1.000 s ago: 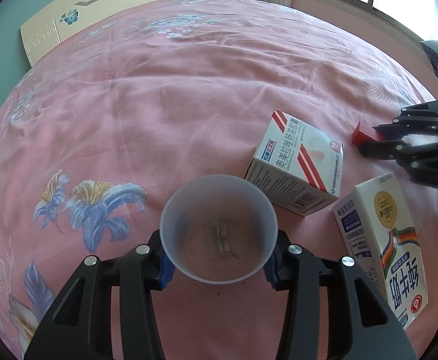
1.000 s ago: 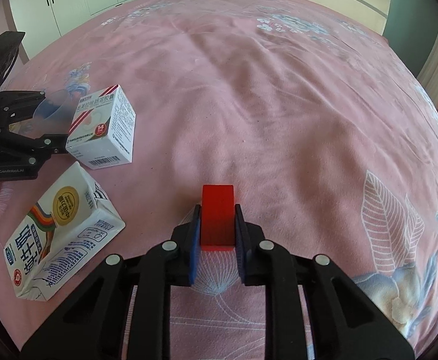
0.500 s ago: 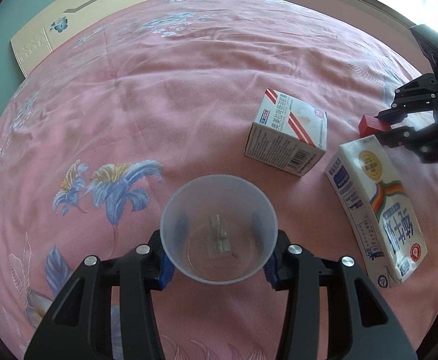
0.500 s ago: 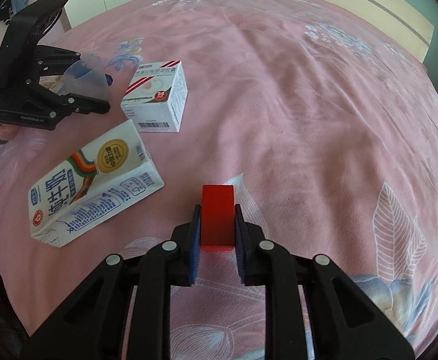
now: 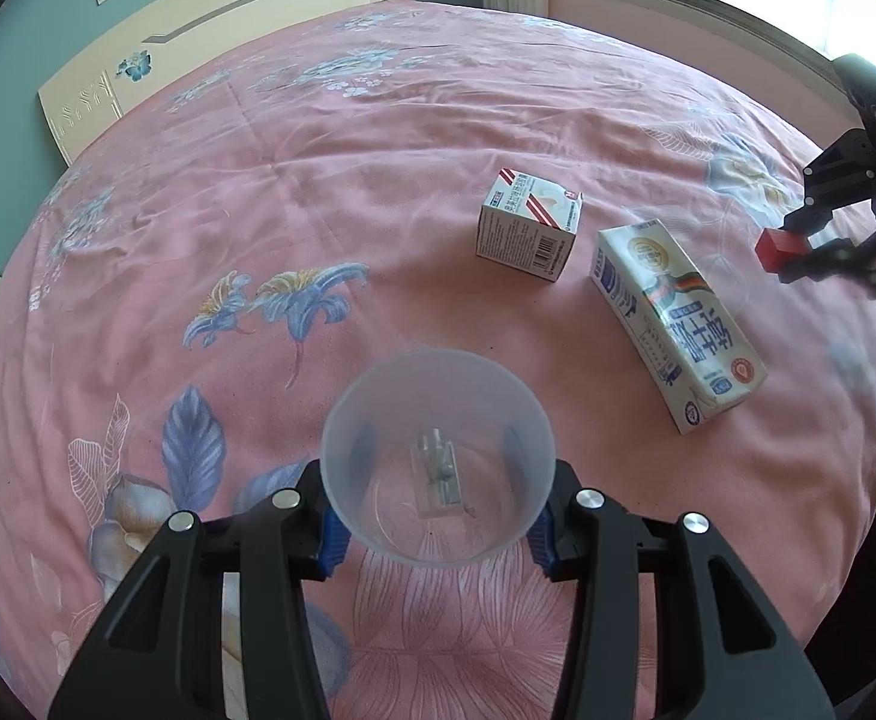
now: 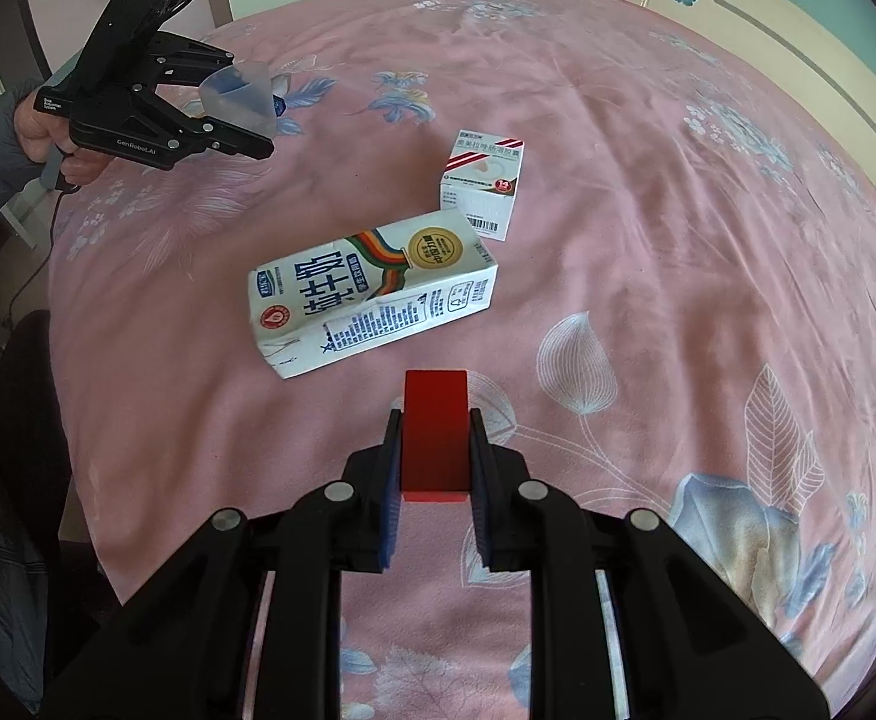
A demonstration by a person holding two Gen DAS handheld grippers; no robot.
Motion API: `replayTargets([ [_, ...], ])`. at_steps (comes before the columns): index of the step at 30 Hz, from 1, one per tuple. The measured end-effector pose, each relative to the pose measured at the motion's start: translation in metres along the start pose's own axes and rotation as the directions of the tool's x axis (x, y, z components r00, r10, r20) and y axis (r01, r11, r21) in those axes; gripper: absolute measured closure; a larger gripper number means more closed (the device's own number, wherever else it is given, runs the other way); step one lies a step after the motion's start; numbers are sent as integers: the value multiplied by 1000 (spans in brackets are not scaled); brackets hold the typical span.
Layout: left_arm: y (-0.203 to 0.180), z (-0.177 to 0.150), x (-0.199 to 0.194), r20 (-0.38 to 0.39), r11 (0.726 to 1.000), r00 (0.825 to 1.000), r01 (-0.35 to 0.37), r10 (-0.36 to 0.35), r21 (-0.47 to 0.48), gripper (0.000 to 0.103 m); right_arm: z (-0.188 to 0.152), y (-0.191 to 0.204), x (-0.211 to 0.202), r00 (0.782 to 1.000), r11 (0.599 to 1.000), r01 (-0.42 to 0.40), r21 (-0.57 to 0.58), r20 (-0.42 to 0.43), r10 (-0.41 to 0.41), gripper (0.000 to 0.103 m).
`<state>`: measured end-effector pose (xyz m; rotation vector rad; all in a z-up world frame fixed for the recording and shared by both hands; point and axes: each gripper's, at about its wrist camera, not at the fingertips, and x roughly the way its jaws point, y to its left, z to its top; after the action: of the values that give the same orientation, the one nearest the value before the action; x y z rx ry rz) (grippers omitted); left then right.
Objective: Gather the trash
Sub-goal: 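Carry the clear cup and red block with both tools to the trash bin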
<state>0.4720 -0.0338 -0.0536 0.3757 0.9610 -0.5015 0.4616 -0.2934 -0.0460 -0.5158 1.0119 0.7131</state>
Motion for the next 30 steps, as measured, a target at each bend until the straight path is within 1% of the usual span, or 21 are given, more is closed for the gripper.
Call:
replayTargets([
  [5,-9,-13,-28,21,1000,1000,-2,1,8,54,-11,22,-23,1000,1000,-3,-22,7,3,82],
  [10,-23,-33,-56,30,1000,1000,0,-1,29,54,-24,51,-44,1000,999,-13,-50,8,14,82],
  [19,-50,-80,-101,37,999,999,-3,2,42,54,-45,116,-86,1000,993,-20,-118,11,21,82],
  [20,-52,-85,-106,36,999,999,-3,1,42,54,-50,131,-94,1000,991,-17,-130,10,19,82],
  [21,-56,-90,-110,35,999,999,-2,0,49,54,-50,131,-94,1000,991,-17,-130,10,19,82],
  [23,-64,-101,-119,34,998,999,-6,4,60,54,-54,146,-102,1000,989,-23,-143,14,25,82],
  [25,-72,-112,-128,34,998,999,4,-6,70,54,-58,162,-108,1000,987,-24,-161,14,26,82],
  [26,-76,-117,-132,35,997,999,0,-2,76,54,-62,176,-113,1000,985,-24,-173,16,27,82],
  [27,-80,-122,-135,35,997,999,6,-9,79,54,-62,176,-113,1000,985,-24,-173,16,27,82],
  [30,-93,-137,-145,34,995,999,14,-17,96,54,-68,197,-116,999,981,-36,-189,16,40,82],
])
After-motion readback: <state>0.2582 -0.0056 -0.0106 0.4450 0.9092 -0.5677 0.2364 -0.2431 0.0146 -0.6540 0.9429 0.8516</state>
